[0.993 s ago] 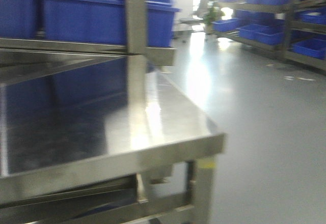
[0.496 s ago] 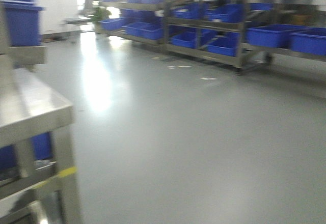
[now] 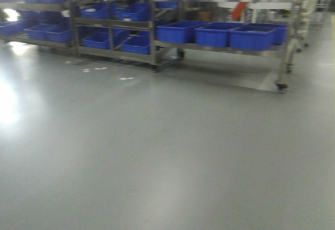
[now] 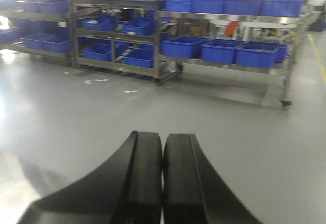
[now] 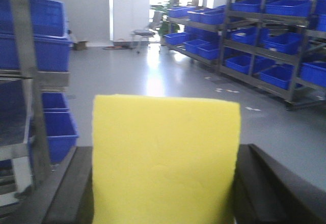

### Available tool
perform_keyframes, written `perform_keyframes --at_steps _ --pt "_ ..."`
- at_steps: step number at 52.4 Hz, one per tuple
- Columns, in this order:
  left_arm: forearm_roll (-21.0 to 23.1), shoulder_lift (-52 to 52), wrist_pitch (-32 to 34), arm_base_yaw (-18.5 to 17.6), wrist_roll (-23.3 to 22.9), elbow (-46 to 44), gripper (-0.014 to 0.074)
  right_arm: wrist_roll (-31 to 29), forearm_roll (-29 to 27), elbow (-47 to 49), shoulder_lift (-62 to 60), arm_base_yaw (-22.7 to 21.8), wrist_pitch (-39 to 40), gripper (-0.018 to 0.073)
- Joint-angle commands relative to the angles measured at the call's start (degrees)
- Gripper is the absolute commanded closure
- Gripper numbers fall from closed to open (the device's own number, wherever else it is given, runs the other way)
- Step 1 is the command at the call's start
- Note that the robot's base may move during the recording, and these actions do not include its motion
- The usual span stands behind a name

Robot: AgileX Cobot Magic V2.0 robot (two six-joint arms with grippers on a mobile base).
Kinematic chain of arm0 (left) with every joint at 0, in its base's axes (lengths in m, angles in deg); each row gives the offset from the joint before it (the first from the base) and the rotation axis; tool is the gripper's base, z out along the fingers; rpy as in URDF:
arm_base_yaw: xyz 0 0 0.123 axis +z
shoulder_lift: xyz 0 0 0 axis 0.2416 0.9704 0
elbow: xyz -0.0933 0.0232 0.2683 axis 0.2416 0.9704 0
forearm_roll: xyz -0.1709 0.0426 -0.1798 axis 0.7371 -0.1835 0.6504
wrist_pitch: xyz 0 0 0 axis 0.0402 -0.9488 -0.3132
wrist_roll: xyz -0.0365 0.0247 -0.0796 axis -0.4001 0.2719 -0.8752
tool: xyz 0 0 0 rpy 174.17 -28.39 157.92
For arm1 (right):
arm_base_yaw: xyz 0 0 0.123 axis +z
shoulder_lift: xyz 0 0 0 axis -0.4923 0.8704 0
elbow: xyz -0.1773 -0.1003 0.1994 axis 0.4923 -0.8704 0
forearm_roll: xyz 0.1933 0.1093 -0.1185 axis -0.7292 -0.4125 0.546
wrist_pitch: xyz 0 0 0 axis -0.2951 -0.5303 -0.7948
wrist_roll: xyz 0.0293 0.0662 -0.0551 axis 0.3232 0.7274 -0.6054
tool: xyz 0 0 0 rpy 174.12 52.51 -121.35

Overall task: Place yellow foam block on left shelf second layer
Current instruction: 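Drive the base away from the table holding the cube in the right gripper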

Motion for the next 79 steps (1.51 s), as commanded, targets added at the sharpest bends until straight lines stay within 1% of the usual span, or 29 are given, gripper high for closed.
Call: perform_keyframes --at_steps 1,79 --pt "0.0 0.2 4.7 -0.1 -0.1 1.4 0.0461 -0.5 0.4 1.7 0.0 -0.3 5.2 0.0261" --pt "0.0 0.2 4.7 -0.1 -0.1 1.4 0.0461 -0.5 0.4 1.7 0.0 -0.3 5.2 0.0261"
